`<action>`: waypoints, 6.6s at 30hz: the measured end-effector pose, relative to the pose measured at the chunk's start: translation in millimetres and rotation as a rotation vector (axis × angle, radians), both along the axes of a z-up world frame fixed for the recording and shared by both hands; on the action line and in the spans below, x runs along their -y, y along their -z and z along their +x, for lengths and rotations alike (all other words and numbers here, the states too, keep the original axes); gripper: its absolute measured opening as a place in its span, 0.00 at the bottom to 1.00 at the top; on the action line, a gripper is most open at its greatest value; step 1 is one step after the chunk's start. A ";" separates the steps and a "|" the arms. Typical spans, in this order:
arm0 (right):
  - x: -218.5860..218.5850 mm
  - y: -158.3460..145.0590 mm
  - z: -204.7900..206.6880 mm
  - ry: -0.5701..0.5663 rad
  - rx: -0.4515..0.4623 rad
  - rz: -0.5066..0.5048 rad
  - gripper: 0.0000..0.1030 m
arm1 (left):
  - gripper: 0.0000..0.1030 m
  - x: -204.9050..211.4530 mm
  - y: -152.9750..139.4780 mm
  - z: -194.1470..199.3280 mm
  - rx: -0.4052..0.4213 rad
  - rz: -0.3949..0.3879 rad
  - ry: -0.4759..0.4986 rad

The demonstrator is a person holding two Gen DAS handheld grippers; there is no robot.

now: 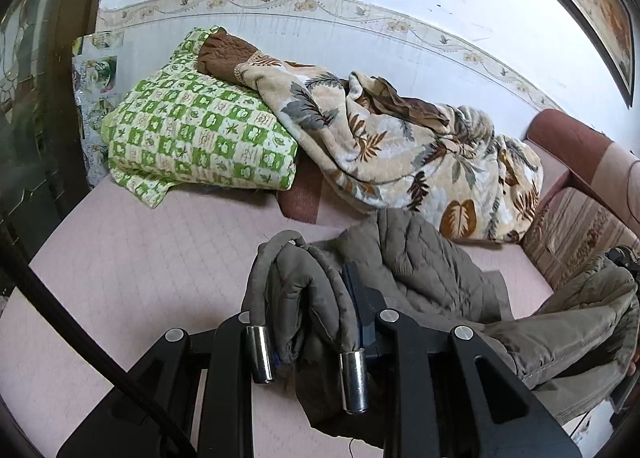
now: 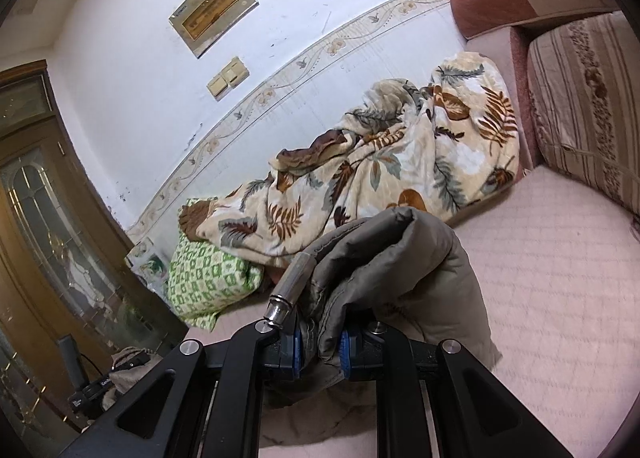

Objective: Fold large clothes

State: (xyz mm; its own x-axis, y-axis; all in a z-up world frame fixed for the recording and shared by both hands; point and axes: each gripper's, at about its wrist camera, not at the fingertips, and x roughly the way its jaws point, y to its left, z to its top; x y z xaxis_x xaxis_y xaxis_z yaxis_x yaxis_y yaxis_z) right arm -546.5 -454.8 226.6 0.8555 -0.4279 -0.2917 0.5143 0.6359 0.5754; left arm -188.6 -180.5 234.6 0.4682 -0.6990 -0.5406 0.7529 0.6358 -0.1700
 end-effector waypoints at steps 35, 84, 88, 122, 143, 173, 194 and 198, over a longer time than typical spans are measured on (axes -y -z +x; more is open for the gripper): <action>227.9 163.4 191.9 0.085 -0.258 0.316 0.22 | 0.46 186.8 134.0 205.1 -0.409 0.142 -0.125; 127.3 143.6 191.5 -0.156 -0.498 0.060 0.50 | 0.75 234.6 122.8 53.6 -0.147 0.285 0.148; 80.9 126.6 125.8 -0.095 -0.409 0.047 0.50 | 0.75 189.6 118.7 20.9 -0.057 0.306 0.113; 59.0 190.2 130.9 -0.052 -0.509 0.099 0.51 | 0.82 125.8 163.6 27.7 -0.125 0.283 -0.035; -8.5 175.7 175.5 -0.208 -0.537 -0.058 0.52 | 0.82 143.8 161.2 -6.2 -0.086 0.281 0.086; 55.1 184.3 121.6 -0.005 -0.531 0.102 0.54 | 0.82 123.8 169.4 29.1 -0.143 0.311 -0.045; 96.0 160.2 53.6 0.104 -0.387 0.206 0.55 | 0.82 83.1 149.0 65.5 -0.251 0.216 -0.129; 106.3 170.0 41.1 0.104 -0.358 0.275 0.55 | 0.82 88.6 160.1 66.6 -0.250 0.265 -0.132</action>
State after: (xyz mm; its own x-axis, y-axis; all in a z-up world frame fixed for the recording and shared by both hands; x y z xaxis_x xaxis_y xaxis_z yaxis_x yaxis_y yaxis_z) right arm -505.4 -561.1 56.5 0.6369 -0.3712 -0.6757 0.7643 0.4190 0.4903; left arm -122.0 -269.1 74.6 0.3753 -0.4622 -0.8034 0.6177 0.7710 -0.1550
